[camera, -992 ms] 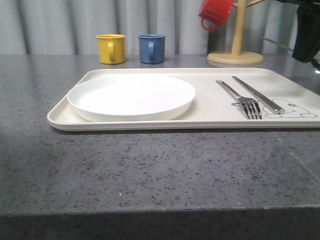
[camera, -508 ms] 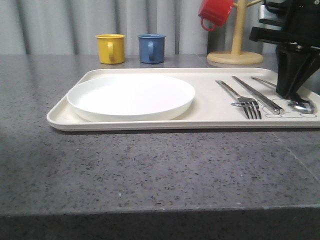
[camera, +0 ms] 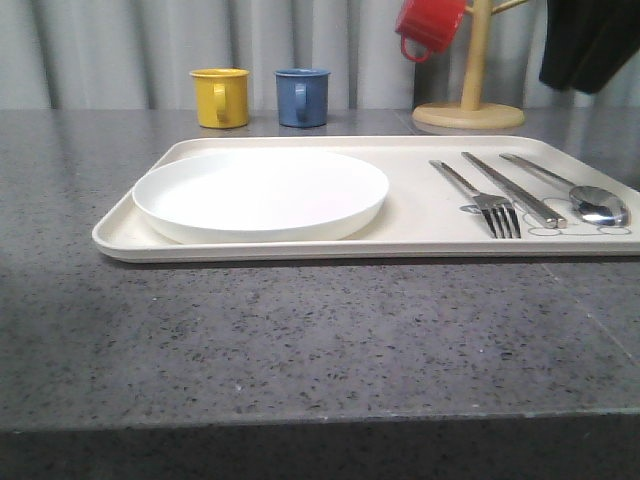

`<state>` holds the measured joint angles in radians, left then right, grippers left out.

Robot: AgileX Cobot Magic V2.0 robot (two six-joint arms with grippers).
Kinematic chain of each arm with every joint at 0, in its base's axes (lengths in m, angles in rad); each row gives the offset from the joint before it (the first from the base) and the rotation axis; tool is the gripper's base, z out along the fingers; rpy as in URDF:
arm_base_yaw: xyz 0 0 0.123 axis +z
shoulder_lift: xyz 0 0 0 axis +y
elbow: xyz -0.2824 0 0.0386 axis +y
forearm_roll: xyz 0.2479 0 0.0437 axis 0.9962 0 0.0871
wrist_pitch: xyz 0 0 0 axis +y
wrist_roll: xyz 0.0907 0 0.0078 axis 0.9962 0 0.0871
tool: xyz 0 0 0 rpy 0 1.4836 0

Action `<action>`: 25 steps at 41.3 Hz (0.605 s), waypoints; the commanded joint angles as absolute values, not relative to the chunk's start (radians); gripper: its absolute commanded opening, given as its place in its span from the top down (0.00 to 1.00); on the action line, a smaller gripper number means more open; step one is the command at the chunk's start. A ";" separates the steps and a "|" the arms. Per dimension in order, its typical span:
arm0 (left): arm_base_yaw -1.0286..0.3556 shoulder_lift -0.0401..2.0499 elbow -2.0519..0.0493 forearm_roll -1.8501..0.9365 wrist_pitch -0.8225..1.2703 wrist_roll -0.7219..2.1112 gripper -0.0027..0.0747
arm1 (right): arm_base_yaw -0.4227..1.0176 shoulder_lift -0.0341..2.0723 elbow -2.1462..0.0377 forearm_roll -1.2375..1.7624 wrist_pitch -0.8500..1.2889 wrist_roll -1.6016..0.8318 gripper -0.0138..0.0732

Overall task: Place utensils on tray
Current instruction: 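Lay the spoon on the tray beside the chopsticks and release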

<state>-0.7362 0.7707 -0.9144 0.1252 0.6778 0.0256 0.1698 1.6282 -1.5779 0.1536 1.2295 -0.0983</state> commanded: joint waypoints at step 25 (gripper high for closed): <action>-0.744 0.768 -0.943 0.123 0.598 0.016 0.44 | 0.391 0.569 -0.961 0.100 0.896 -0.167 0.50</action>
<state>-0.7362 0.7707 -0.9144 0.1252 0.6778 0.0256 0.3920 0.6666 -0.9935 0.1190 0.9884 -0.1570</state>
